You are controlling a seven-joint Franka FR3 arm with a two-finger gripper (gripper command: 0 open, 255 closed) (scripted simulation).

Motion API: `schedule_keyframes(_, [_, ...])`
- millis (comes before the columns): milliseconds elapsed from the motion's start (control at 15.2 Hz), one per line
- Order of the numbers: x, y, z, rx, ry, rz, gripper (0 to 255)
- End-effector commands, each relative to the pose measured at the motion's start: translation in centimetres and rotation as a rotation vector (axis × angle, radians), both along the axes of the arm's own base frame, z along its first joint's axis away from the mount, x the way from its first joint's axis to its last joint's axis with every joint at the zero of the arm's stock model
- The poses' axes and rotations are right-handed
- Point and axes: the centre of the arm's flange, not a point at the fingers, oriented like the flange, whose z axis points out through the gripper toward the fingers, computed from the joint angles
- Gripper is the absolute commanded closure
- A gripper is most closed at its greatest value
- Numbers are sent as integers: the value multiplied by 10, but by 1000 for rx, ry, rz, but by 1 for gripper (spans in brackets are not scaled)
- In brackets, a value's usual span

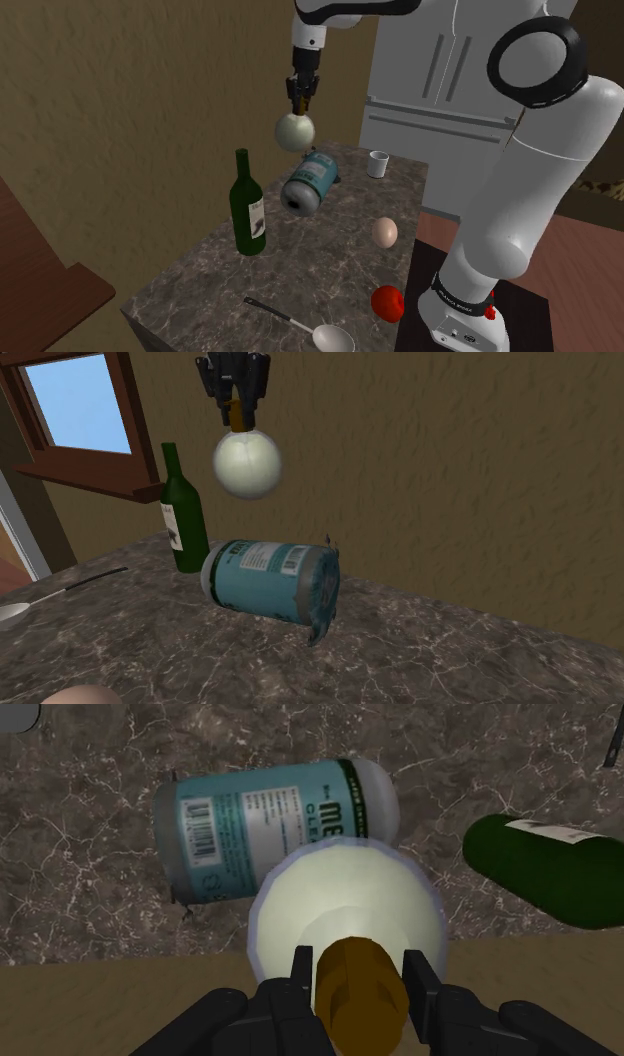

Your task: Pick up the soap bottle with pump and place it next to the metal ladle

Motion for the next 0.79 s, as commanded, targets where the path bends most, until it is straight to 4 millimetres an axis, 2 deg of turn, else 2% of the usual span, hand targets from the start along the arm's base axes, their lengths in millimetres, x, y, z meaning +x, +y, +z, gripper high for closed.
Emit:
schedule_keyframes(0, [-24,11,-1,0,0,0,255])
schedule_keyframes(726, [-157,69,-1,0,0,0,255])
